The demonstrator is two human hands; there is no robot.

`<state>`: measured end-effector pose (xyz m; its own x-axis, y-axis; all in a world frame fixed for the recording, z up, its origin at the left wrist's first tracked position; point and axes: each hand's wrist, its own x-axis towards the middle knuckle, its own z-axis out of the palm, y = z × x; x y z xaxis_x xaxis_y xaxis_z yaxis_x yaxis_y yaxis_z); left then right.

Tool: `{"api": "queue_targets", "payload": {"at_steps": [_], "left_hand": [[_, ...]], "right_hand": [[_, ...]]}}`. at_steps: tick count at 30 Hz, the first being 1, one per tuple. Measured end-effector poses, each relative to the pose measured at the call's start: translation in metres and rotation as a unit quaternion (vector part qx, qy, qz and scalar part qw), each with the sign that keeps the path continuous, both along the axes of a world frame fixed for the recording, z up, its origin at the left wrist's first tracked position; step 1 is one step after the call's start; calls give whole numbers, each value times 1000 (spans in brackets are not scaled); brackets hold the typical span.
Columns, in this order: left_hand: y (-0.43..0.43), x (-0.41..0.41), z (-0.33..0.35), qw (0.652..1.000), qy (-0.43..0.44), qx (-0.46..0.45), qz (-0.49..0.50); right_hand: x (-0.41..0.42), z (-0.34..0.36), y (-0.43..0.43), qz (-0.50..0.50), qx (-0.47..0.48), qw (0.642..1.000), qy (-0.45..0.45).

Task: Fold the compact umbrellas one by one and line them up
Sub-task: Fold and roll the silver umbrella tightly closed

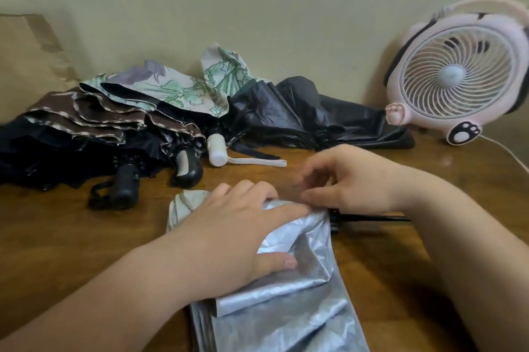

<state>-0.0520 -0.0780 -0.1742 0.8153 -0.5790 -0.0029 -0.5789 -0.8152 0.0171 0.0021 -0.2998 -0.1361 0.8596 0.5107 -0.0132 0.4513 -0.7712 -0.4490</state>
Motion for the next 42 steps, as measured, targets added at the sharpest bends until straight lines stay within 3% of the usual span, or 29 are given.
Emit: {"api": "queue_targets", "payload": {"at_steps": [3,6,12,15,17,19,21,31,34,36,42], "left_hand": [[4,3,-2,999,27,-33,-7],[6,6,-7,997,38,-64,-19],[7,5,-8,987,48,-145,-42],[10,7,-3,967,-27,-253,-1],[8,11,5,979,-61,-195,27],[4,15,7,995,-34,-80,54],[0,18,8,998,-2,-23,61],[-2,16,8,997,16,-47,65],[-1,13,8,997,2,-56,61],[-3,12,10,996,-9,-62,62],[-8,12,14,997,-10,-39,64]], "right_hand": [[0,-19,-8,-4,58,998,1],[2,-19,-15,21,88,994,58],[2,-17,-19,31,44,993,102],[2,-20,-13,26,-12,996,86],[1,-20,-9,26,-27,996,79],[1,-20,-9,25,-30,996,78],[0,-20,-9,27,-34,996,77],[-8,-8,-17,35,-97,991,88],[-9,-7,-15,62,-125,990,25],[-8,-9,-16,68,-100,993,-8],[-5,-10,-22,76,-28,996,43]]}}
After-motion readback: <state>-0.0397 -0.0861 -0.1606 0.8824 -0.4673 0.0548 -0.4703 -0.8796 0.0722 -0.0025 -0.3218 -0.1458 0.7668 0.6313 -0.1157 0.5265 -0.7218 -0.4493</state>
